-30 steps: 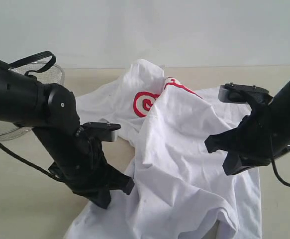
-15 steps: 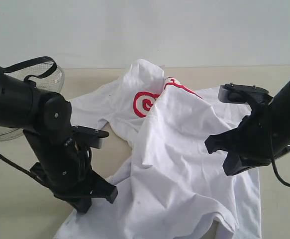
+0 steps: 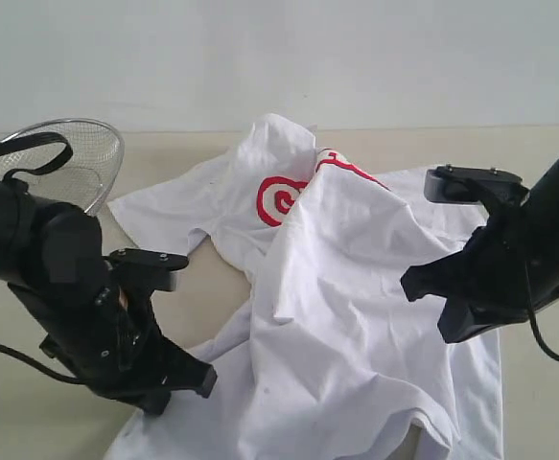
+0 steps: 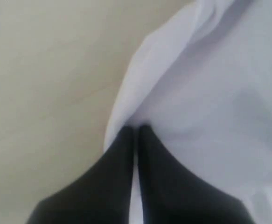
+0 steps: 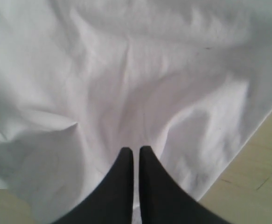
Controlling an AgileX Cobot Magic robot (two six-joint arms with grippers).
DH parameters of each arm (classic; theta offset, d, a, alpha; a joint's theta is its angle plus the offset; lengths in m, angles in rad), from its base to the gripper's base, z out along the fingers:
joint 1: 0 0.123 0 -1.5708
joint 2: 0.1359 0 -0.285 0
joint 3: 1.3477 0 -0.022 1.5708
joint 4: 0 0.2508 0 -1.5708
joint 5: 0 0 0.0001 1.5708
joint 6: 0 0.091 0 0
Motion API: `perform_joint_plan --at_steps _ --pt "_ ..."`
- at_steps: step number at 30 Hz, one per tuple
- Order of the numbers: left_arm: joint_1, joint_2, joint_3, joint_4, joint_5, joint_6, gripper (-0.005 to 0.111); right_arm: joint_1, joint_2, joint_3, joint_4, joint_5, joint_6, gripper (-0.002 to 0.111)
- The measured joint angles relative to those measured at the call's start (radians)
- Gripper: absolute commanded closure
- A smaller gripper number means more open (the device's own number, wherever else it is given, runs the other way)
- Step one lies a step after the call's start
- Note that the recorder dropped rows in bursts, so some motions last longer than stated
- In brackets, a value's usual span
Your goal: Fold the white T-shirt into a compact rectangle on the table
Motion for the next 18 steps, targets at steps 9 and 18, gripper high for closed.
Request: perform_joint_plan --at_steps 9,18 --pt "0.001 -0.065 0.122 -0.103 -0.154 0.066 0.102 0.0 0.0 0.0 -0.004 0.025 0.008 0.108" --pt "0.001 -0.174 0.208 -0.183 -0.068 0.141 0.102 0.0 0.044 0.002 -0.019 0.077 0.009 0.108"
